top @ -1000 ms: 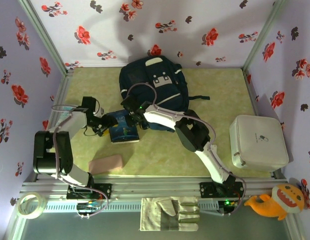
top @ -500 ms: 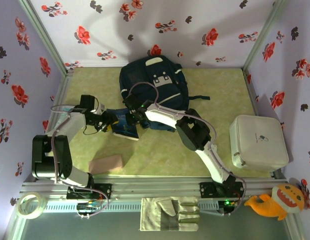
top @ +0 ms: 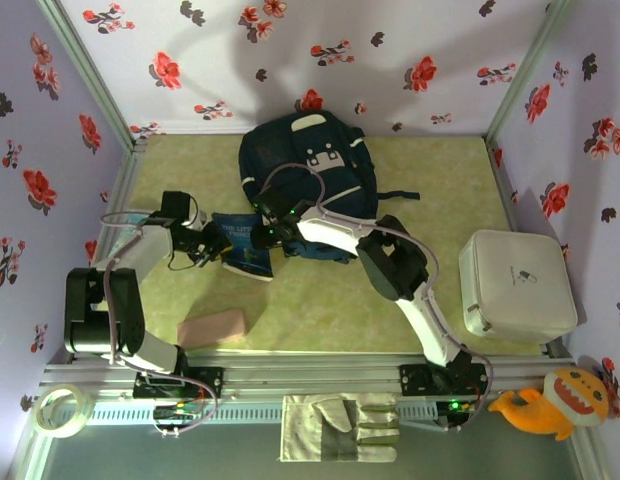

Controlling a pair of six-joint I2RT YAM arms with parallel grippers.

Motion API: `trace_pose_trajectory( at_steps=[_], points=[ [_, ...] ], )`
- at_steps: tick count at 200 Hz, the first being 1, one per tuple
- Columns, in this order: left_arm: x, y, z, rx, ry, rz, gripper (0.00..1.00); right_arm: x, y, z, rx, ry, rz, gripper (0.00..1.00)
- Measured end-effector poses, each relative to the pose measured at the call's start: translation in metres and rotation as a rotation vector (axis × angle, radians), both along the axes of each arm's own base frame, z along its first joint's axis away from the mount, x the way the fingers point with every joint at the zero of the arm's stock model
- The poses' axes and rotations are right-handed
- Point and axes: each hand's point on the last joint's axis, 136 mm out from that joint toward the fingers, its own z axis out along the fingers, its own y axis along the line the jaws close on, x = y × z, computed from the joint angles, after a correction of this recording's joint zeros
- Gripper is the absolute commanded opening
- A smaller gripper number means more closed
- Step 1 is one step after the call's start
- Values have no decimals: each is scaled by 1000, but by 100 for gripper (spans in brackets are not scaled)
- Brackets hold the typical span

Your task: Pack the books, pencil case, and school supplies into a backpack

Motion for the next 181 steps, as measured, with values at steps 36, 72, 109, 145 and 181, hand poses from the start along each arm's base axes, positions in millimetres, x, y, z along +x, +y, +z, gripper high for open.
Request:
trace_pose_trajectory(
  at_steps=[36,72,109,145,181],
  points=[
    [6,21,22,37,-53,60,0,-10,-15,62,127,-33,-8,68],
    [24,33,71,83,-199,101,0,1,-40,145,309,-164,-84,79],
    [46,31,112,44,-346,146,0,9,-80,144,382,-175,-203,88],
    [81,11,137,-102,-452,204,0,12,-124,117,421,-119,-343,91],
    [117,-32,141,-266,-478,205,0,29,-148,145,580,-102,-442,96]
  ],
)
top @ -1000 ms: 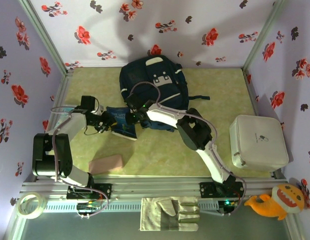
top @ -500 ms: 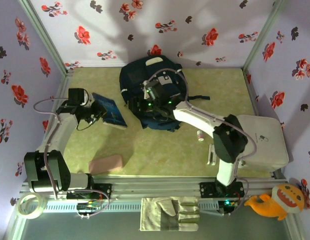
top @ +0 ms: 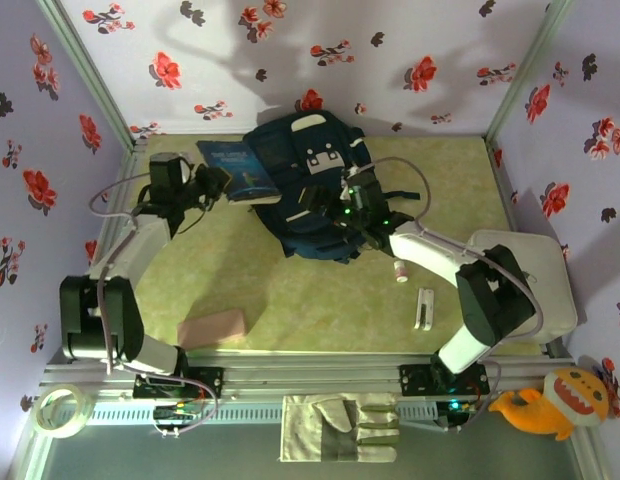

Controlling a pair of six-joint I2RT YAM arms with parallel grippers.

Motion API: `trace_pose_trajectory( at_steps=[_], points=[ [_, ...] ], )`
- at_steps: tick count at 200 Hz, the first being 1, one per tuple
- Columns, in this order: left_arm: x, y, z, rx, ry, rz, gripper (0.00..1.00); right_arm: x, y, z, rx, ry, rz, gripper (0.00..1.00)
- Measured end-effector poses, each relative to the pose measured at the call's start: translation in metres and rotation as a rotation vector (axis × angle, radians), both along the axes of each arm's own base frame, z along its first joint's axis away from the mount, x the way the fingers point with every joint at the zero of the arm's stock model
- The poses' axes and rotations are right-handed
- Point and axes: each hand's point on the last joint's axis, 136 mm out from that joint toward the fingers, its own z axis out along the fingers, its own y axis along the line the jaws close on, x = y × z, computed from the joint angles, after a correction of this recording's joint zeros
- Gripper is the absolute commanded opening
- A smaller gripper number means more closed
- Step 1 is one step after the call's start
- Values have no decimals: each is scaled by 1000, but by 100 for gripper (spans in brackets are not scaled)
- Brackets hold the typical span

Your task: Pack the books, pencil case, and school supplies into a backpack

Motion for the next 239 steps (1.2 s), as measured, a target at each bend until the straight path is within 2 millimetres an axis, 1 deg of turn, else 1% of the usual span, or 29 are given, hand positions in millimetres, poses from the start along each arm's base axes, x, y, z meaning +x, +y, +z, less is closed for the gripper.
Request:
trace_pose_trajectory(
  at_steps=[21,44,62,94,111,129,148,167,194,216,239],
  points=[
    [17,-33,5,-80,-24,-36,0,10,-14,23,109,-19,-42,98],
    [30,-66,14,-153,-57,-75,0,20,-23,41,215,-22,-75,98],
    [32,-86,21,-180,-72,-103,0,23,-24,52,292,-11,-93,98],
    [29,-111,35,-205,-107,-138,0,26,-21,62,429,29,-118,98],
    [28,-120,40,-218,-119,-150,0,30,-16,62,494,60,-120,98],
    [27,-127,41,-223,-123,-160,0,34,-13,55,543,103,-125,97],
    [25,-131,41,-223,-121,-157,0,36,-11,49,575,134,-135,97],
    [24,-135,41,-220,-123,-156,0,38,-9,48,606,150,-138,94],
    [21,-141,41,-231,-115,-162,0,40,-2,44,642,176,-137,84],
    [20,-142,41,-236,-110,-162,0,41,5,42,679,193,-136,75],
    [20,-142,41,-238,-108,-157,0,42,11,41,707,203,-139,63]
  ],
)
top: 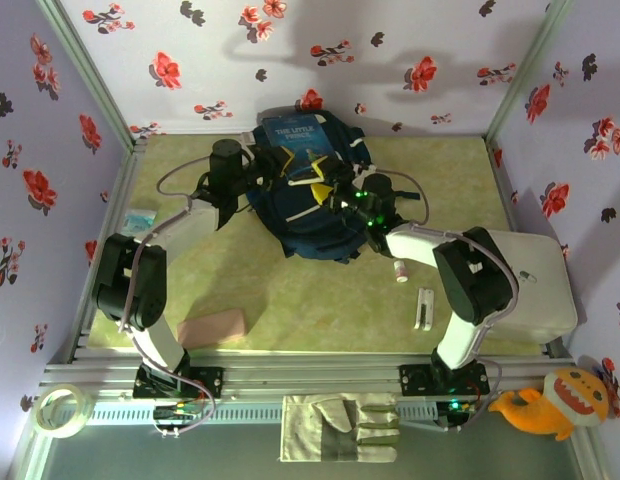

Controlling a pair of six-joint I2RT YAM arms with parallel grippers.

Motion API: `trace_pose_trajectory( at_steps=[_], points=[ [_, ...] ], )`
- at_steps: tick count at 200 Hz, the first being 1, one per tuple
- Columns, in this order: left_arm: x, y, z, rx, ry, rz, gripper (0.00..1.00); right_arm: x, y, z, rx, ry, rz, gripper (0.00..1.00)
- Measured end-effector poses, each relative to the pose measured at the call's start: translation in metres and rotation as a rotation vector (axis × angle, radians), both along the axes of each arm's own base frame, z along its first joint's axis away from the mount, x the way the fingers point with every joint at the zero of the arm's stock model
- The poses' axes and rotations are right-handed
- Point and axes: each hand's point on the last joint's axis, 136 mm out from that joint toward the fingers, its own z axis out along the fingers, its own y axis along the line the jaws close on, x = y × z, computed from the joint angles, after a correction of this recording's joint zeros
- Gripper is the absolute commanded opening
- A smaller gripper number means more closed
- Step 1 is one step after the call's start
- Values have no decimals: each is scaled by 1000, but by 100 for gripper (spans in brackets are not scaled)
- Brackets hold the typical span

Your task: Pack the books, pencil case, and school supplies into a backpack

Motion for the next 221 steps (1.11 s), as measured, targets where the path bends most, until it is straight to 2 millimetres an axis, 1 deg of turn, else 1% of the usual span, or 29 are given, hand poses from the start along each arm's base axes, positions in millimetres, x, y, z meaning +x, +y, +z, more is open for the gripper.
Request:
trace_pose_trajectory(
  at_steps=[22,36,46,55,73,94,114,140,167,169,184,201,221],
  points=[
    [0,0,0,0,1,2,0,1,2,2,18,-5,-6,50],
    [0,0,0,0,1,2,0,2,1,5,29,-11,-13,39],
    [0,0,0,1,1,2,3,4,0,7,35,-14,-26,34],
    [0,0,-1,3,4,3,8,4,-1,7,30,-21,-28,26],
    [1,2,-4,12,13,9,21,5,-3,8,16,-27,-39,16],
    [-1,2,-10,38,20,4,42,2,-7,10,-28,-33,-56,10],
    [-2,4,-17,88,20,-2,53,-4,-18,9,-103,-38,-78,8],
    [-6,14,-32,235,42,12,71,-10,-43,7,-223,-43,-115,8],
    [-16,27,-47,436,32,17,92,-16,-81,13,-381,-73,-163,8],
    [-17,28,-48,461,29,13,93,-17,-85,16,-390,-82,-169,8],
    [-24,28,-54,577,7,-21,99,-22,-106,23,-477,-107,-198,9],
    [-34,24,-56,696,-22,-71,100,-31,-130,27,-577,-123,-231,9],
    [-39,9,-52,823,-95,-142,100,-41,-156,26,-682,-115,-269,10]
  ],
)
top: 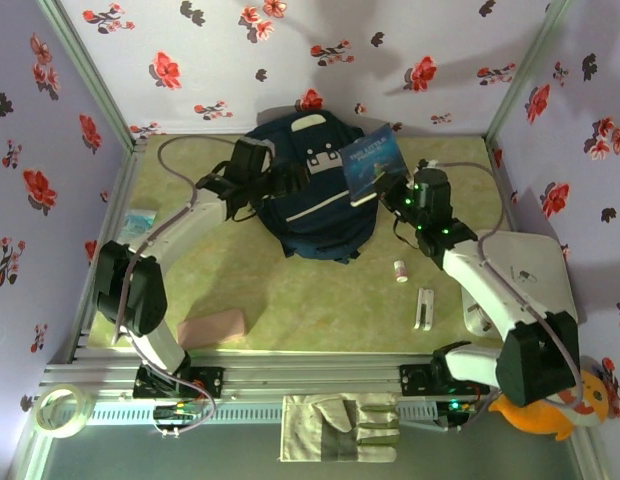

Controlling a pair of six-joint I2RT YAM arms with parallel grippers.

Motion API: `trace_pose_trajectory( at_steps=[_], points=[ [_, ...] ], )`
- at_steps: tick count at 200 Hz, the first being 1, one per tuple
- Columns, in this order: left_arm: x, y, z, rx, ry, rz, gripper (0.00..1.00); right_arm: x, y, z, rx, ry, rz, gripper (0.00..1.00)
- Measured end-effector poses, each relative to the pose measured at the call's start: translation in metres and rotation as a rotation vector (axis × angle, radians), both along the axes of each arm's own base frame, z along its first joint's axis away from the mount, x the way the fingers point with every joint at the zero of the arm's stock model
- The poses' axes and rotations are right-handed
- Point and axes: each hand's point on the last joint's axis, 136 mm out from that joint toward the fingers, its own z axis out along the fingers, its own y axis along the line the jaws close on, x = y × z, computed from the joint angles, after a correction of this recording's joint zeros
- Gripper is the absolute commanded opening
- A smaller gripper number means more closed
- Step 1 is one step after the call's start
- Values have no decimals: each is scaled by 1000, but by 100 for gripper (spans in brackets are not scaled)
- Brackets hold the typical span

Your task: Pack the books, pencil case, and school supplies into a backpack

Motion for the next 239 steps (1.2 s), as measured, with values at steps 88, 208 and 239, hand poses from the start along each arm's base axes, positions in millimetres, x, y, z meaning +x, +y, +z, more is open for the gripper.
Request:
trace_pose_trajectory(
  at_steps=[88,208,239],
  points=[
    [-35,-83,-59,404,-92,-455,90,-19,-54,-22,-173,78,-112,12],
    [-13,-116,-137,763,-128,-598,43,-32,-62,-31,-179,98,-123,12],
    [-9,-113,-136,794,-141,-587,27,-33,-64,-35,-186,110,-130,12]
  ],
)
